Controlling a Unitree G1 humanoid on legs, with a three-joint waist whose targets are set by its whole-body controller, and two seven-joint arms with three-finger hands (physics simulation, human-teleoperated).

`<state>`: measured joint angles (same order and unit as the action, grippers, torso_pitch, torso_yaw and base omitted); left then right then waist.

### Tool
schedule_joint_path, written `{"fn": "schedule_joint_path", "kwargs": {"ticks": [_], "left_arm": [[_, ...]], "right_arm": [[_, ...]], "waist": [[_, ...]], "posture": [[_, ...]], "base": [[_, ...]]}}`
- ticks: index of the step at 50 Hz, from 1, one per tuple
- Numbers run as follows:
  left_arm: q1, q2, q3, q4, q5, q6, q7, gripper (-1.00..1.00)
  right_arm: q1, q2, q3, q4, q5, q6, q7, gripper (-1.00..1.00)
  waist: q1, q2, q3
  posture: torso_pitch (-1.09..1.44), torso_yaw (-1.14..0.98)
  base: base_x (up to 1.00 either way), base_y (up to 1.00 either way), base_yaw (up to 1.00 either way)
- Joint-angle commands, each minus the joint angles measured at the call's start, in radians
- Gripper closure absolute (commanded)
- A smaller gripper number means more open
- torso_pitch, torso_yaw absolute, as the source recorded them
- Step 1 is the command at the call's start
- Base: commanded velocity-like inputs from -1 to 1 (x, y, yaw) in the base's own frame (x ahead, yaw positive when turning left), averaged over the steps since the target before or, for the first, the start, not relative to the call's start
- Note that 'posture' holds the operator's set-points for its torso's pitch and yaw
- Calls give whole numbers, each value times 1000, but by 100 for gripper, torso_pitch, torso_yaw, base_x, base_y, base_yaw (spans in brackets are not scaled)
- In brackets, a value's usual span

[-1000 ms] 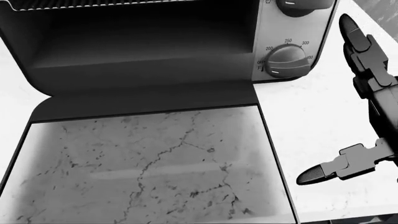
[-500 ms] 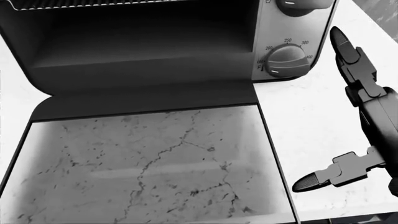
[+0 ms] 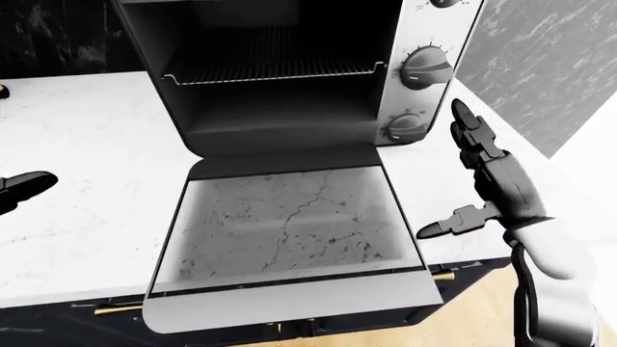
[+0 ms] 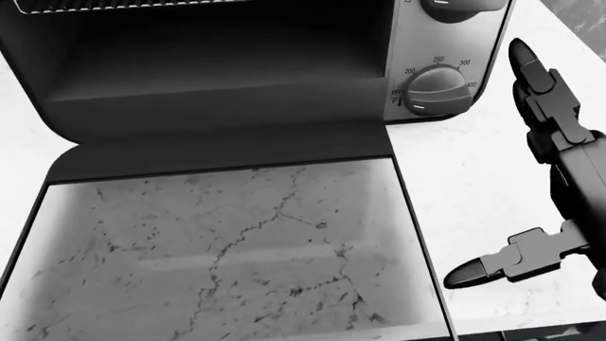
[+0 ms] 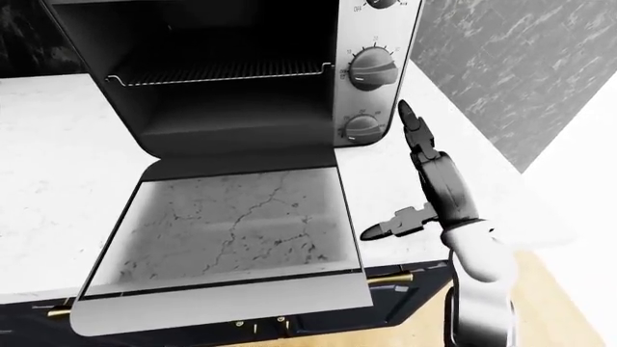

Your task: Close the toaster oven door.

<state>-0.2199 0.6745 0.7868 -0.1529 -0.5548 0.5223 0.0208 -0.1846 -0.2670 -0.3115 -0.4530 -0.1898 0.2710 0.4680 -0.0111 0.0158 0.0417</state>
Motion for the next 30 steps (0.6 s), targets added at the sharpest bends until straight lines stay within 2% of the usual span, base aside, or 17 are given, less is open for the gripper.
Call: {"fn": "schedule_joint_path", "kwargs": {"ticks": [1,20,30], "left_arm": [[-17,26,15,-30,0,-31,-1,-100],[-12,25,21,-32,0,-29,-6,-100],[-12,25,21,-28,0,-31,-7,-100]], "right_arm": [[-17,-10,-7,-39,3,-22,-8,-100],[3,3,2,-45,-8,-53,13,-100],[44,40,36,-69,-25,-77,35,-100]], "waist": [[0,5,-18],[-2,7,-17],[-3,7,-17]], "posture": [[0,0],[0,0],[0,0]], "base": [[0,0,0],[0,0,0],[0,0,0]]}}
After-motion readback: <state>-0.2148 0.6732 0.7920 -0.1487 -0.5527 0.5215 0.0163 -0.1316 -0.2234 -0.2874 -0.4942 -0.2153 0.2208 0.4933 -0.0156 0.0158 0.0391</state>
